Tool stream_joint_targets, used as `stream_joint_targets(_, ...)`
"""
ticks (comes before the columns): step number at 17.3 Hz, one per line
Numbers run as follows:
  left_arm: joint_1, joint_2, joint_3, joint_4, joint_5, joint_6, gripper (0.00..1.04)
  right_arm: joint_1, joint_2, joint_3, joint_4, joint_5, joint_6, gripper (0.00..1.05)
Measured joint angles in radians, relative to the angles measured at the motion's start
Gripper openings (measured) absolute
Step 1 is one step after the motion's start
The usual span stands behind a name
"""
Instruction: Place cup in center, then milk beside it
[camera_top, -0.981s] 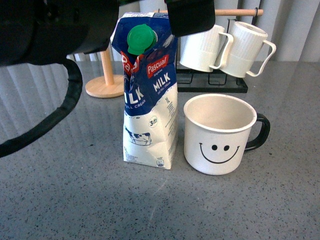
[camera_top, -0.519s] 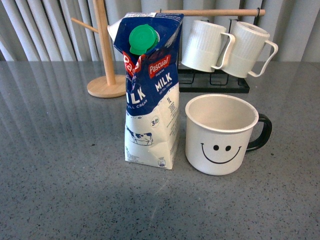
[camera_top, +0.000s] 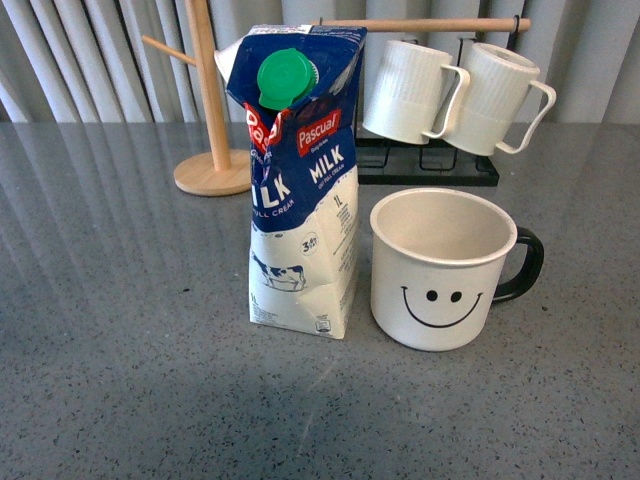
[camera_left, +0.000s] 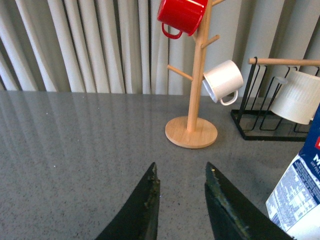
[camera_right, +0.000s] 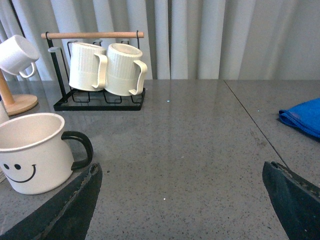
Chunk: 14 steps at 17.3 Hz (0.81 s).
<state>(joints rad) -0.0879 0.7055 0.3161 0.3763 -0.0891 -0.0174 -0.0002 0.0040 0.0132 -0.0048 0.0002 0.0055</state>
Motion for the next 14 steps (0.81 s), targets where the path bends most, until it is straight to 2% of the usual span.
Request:
stream_joint_targets(2,0.083,-0.066,-0.069,0.016,0.080,0.001,0.05,0.000,0.000,0.000,0.002,0.000,0.000,0.98)
stream_joint_targets(3,0.095,-0.085,-0.090,0.019,0.074,0.000,0.01,0.000,0.000,0.000,0.000,0.000,0.000,0.98)
stream_joint_targets(14,0.086,-0.330,-0.256,-0.067,0.089,0.000,0.01,0.000,0.000,0.000,0.001,0.000,0.000,0.98)
